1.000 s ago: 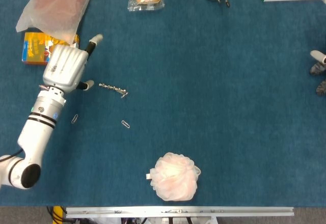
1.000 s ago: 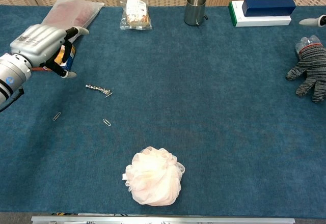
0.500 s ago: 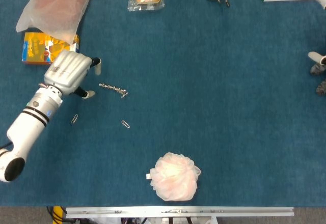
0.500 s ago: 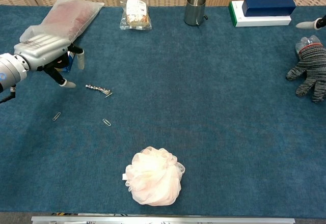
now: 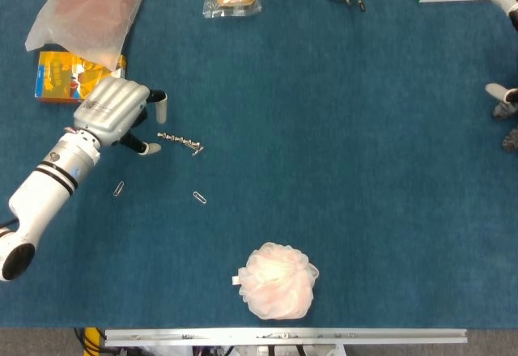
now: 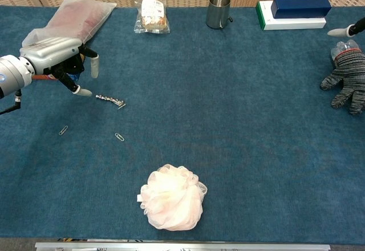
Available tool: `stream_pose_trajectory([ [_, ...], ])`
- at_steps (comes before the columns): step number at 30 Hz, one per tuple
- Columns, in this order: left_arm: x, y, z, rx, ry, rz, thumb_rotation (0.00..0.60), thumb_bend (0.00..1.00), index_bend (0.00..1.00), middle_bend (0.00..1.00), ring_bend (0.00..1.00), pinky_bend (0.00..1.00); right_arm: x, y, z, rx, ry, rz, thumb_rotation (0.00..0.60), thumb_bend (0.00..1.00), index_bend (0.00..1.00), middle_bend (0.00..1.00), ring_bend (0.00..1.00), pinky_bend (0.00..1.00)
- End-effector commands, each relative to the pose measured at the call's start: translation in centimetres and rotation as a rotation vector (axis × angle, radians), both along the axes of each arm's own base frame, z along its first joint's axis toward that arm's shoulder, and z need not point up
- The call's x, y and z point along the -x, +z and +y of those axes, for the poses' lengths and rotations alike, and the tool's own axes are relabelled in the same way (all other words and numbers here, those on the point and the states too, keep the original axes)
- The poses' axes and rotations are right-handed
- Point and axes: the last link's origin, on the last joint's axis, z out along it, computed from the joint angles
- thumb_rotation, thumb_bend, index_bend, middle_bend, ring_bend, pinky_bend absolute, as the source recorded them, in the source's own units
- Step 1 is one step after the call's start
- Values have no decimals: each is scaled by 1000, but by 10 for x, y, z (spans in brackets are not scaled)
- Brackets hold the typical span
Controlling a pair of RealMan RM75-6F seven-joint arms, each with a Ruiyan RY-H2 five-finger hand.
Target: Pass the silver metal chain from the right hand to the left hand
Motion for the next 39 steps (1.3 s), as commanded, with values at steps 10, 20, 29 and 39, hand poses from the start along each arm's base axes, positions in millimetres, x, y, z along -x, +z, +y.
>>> stream_pose_trajectory([
  [10,4,-4,12,47,-40,-19,600,244,524,1000,1000,1000,0,0,-5,21,-36,24,600,0,119,25,0,35],
  [20,13,-8,15,51,-47,16,600,299,517,1000,1000,1000,2,-3,-11,14,-46,25,600,0,119,25,0,35],
  [29,18,-21,14,76,-71,99,600,299,499,1000,1000,1000,3,-4,-12,11,-50,23,600,0,120,25,0,35],
  [39,18,-30,15,81,-67,133,600,298,497,1000,1000,1000,5,-5,-12,7,-54,20,600,0,123,26,0,35],
])
